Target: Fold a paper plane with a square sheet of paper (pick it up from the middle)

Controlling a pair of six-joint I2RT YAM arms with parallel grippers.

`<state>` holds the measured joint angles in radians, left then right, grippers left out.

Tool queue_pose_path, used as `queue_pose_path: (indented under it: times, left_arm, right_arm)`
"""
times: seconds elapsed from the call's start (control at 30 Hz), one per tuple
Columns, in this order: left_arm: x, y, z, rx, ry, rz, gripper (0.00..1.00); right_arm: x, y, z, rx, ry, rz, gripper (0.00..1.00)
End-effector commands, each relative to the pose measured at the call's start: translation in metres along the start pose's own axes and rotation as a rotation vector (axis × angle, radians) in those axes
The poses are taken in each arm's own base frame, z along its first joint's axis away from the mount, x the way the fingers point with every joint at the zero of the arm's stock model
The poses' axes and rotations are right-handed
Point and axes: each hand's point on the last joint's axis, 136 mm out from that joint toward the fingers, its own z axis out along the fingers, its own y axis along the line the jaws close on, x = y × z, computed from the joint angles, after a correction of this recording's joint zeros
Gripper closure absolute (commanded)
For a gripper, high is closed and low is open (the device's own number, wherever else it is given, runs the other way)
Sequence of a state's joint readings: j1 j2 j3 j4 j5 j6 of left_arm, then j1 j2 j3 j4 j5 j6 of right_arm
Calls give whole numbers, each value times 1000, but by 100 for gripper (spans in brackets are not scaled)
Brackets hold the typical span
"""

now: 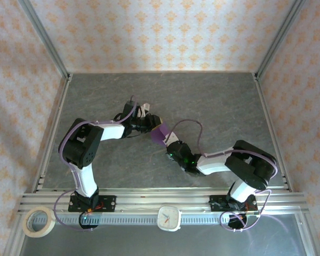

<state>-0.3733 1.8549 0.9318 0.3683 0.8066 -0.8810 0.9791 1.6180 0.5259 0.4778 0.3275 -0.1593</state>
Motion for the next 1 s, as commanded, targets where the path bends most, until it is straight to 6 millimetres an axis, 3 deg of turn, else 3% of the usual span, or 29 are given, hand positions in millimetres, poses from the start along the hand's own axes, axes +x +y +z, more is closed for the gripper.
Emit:
queue_pose_path:
  times: [0.0, 0.33, 0.73, 0.97]
  left_arm:
    - [0, -7, 4, 19, 23, 29, 74]
    - [2, -4, 5, 11, 30, 26, 75]
    - [1, -2, 6, 0, 28, 21, 78]
    - [1, 0, 5, -8, 22, 19, 81]
  right_arm:
    - [-12, -4, 3, 46, -34, 15, 74]
    - [-11, -3, 6, 40, -52, 33, 86]
    - [-8, 2, 6, 10, -54, 55, 91]
    - [-4, 2, 6, -2, -48, 67, 88]
